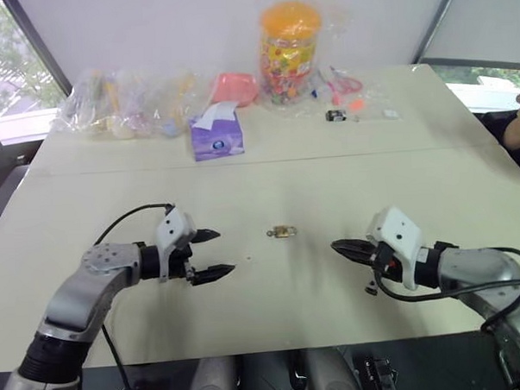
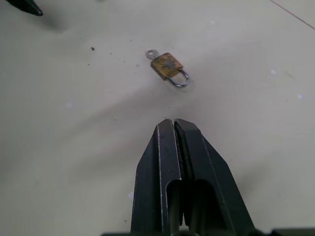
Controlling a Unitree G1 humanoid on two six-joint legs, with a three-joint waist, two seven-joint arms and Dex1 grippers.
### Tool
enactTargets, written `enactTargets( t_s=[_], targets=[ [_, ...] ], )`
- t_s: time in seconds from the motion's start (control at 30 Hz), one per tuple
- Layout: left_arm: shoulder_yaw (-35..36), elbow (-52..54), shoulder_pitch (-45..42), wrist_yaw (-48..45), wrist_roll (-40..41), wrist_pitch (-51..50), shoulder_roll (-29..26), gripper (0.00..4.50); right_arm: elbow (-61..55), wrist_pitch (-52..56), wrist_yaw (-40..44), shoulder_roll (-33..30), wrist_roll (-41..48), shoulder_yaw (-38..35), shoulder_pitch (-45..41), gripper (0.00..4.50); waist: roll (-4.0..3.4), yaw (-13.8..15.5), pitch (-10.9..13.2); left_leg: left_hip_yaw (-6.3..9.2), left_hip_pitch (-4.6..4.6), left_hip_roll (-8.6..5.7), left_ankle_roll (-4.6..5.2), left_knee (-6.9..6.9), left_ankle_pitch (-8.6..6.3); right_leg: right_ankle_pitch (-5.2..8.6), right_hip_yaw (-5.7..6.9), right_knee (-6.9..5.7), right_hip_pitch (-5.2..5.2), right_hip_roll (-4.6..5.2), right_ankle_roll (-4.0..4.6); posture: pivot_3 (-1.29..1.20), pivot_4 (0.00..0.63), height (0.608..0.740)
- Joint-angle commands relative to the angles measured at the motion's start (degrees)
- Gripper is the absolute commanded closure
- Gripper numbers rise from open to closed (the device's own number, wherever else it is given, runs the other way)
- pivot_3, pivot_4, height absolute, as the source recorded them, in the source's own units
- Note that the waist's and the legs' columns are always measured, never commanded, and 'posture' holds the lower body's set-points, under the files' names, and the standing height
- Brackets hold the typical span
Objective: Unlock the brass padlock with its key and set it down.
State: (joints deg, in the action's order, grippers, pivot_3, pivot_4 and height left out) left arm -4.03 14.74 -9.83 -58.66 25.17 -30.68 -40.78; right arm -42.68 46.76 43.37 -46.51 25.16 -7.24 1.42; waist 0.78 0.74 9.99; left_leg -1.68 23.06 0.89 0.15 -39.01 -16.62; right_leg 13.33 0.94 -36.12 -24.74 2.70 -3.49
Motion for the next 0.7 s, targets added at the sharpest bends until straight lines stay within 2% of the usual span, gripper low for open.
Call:
enactTargets(
  t_s=[0.03, 0.7],
  targets=[
    [0.94, 1.55, -1.63, -1.33, 2.03, -0.62, -0.5, 0.04, -0.42, -0.36, 0.82, -1.33, 1.32, -0.96, -0.93, 4.5, 0.0, 0.02, 0.0, 0.0, 0.01, -0.01, 0.0, 0.0, 0.0, 0.0, 0.0, 0.0, 0.0, 0.02, 0.0, 0.0, 0.15, 0.737],
    [1.97, 1.67, -4.58, 1.84, 3.39, -2.99, 1.32, 0.04, 4.45, -3.27, 2.99, -3.45, 0.77, 2.03, -5.89, 4.5, 0.02, -0.04, 0.01, 0.0, 0.04, -0.03, 0.0, -0.04, 0.0, -0.02, 0.0, -0.02, 0.0, -0.07, -0.03, 0.0, 0.15, 0.737]
  ],
)
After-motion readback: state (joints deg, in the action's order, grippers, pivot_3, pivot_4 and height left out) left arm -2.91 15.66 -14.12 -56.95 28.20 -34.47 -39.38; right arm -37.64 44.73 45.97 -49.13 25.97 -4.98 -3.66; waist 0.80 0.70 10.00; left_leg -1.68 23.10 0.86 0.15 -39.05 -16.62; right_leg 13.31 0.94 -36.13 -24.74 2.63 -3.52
